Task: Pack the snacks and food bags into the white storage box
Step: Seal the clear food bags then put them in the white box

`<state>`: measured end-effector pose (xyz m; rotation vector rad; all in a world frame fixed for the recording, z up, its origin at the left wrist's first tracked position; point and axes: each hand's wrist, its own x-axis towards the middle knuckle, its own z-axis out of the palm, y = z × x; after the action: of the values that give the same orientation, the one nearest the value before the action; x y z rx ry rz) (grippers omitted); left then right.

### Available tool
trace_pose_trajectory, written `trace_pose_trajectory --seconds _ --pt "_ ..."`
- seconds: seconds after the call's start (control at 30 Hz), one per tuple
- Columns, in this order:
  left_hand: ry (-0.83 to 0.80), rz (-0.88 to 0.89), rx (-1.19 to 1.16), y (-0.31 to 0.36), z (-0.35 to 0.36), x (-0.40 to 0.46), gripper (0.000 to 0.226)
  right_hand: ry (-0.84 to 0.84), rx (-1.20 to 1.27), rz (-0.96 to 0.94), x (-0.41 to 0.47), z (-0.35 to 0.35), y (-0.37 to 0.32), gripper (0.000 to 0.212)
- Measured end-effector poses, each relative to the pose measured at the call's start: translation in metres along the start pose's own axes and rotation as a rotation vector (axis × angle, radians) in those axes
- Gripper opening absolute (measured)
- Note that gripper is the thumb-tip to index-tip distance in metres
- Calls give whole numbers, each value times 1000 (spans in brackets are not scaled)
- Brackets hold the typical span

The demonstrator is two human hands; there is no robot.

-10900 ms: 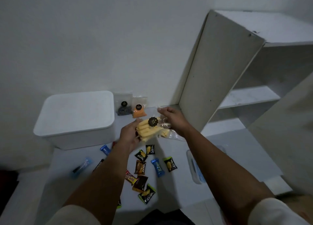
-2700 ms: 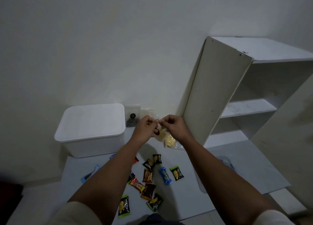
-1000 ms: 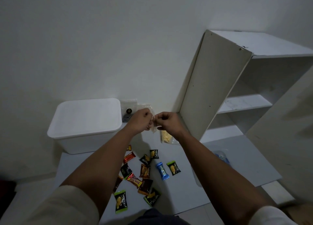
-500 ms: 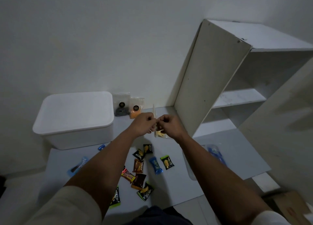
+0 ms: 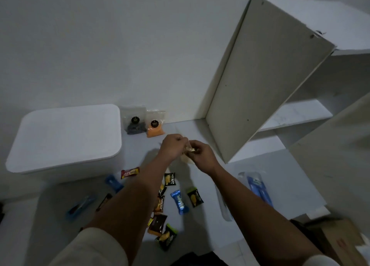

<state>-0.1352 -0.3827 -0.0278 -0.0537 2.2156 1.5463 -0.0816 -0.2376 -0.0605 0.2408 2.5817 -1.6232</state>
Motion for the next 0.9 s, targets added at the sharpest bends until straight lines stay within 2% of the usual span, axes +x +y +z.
trace_pose_trajectory --seconds 0.03,0.1,0.17,0.27,0.4,0.5,0.6,0.67,0.8,0.9 --pt "-13 -22 -21 1 1 8 30 54 -19 0 11 0 4 10" --pt "8 -60 -63 -1 3 28 27 157 -13 40 38 -4 13 24" --pt "137 -56 -17 -8 3 50 30 170 62 94 66 -9 16 34" --pt "299 -72 38 -25 3 82 16 128 174 198 111 -13 21 28" --pt "159 -232 23 -55 11 128 45 55 236 281 172 -3 40 30" --pt "137 -341 -127 -68 17 160 34 52 230 251 208 13 53 31" --pt "204 -396 -271 -76 18 185 29 18 203 225 230 26 55 28" --pt "272 -392 -324 -81 16 195 7 0 216 226 241 34 56 23" --pt "399 -376 -389 -90 11 207 17 12 268 251 258 42 51 19" --pt "433 -382 -418 -91 10 211 13 -7 212 226 266 41 50 12"
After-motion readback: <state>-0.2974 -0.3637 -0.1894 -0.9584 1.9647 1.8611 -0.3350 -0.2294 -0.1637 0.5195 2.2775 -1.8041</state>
